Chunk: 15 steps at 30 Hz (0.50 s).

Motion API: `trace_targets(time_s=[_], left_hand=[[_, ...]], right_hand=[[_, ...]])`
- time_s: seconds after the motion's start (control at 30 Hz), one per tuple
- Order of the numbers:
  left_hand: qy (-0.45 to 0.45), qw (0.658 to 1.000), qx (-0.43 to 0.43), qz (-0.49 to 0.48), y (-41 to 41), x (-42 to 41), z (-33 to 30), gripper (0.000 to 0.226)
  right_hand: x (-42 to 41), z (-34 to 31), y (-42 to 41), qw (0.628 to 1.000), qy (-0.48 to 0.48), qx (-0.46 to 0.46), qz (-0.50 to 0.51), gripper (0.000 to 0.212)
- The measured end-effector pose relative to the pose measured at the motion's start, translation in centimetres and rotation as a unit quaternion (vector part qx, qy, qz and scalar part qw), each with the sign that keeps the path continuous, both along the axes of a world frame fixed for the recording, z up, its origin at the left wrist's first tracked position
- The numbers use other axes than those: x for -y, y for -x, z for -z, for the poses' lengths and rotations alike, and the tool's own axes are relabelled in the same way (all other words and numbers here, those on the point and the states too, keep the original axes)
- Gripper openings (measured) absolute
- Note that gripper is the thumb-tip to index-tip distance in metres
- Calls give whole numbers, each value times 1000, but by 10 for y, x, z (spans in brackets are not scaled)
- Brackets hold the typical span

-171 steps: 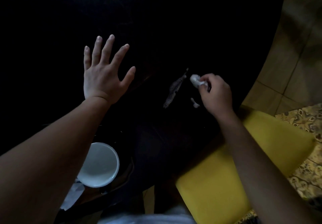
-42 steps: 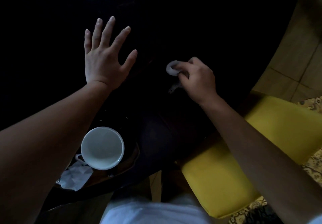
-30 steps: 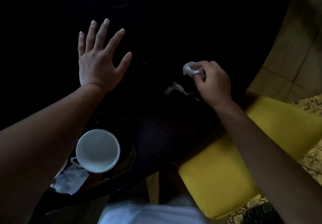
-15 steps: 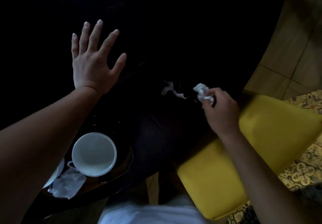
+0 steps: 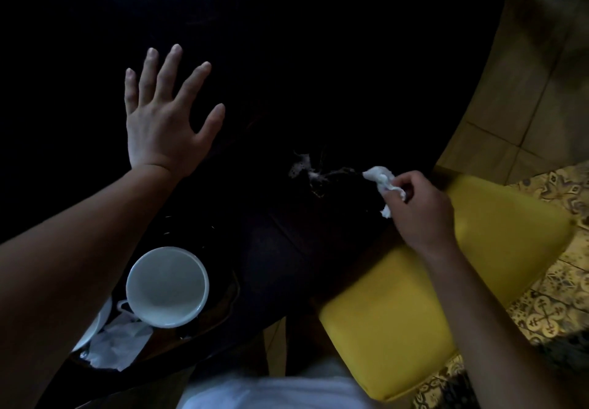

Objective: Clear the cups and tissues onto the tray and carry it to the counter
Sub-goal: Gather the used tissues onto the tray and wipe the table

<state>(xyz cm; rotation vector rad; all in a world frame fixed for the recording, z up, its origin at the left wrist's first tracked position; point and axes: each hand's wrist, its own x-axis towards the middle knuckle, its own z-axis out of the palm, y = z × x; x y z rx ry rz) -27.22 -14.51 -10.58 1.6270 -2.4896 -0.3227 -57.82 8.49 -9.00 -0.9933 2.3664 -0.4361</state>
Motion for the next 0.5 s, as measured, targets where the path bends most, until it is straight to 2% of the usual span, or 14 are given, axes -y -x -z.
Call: trace_targets(time_s=[0.13,0.33,0.43,0.5], left_hand=[[1,1000,1,1,0,0,1,62],[5,1000,-4,-1,1,0,1,61],[6,1000,-5,0,1,0,0,61],[5,1000,-5,0,1,-1,0,61]], right_hand=[[-7,5,-31,1000,-17,19,-8,7],[18,11,-98,995,34,45,-87,10],[28,8,-96,991,49,82,-95,9],[32,5,-75,993,86,54,-56,7]])
